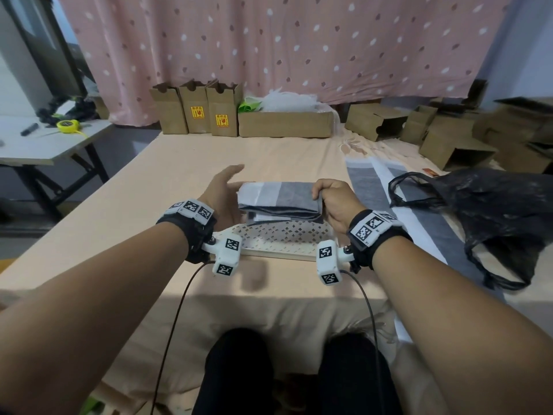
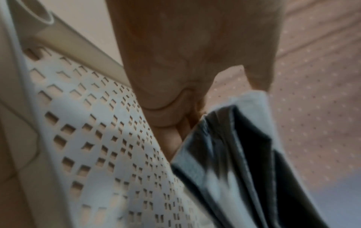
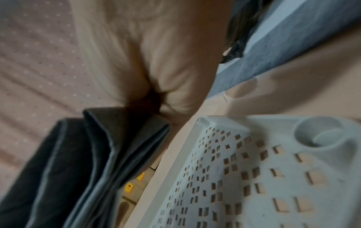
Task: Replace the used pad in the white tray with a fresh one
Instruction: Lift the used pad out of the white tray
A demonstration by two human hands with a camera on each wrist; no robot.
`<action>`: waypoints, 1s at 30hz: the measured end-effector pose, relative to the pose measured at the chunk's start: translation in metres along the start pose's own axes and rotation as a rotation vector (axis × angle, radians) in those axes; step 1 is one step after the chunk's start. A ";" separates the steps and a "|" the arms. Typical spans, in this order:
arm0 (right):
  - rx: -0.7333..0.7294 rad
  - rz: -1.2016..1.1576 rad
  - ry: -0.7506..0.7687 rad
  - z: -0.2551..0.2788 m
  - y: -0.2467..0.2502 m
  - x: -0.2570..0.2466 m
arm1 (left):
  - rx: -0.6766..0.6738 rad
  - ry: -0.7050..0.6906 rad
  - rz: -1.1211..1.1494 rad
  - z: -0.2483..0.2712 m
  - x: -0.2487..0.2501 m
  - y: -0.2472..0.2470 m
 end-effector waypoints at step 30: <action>0.013 0.387 -0.102 0.010 0.000 0.020 | 0.234 -0.434 -0.962 -0.008 -0.005 -0.009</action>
Point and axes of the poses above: each hand's wrist, its own z-axis away from the middle knuckle, its own y-axis out of the back of the hand, x = y × z, the point moved 4 cm from there along -z, towards the middle knuckle, and after that the axes turned 1 degree about z, right-handed, at the moved point
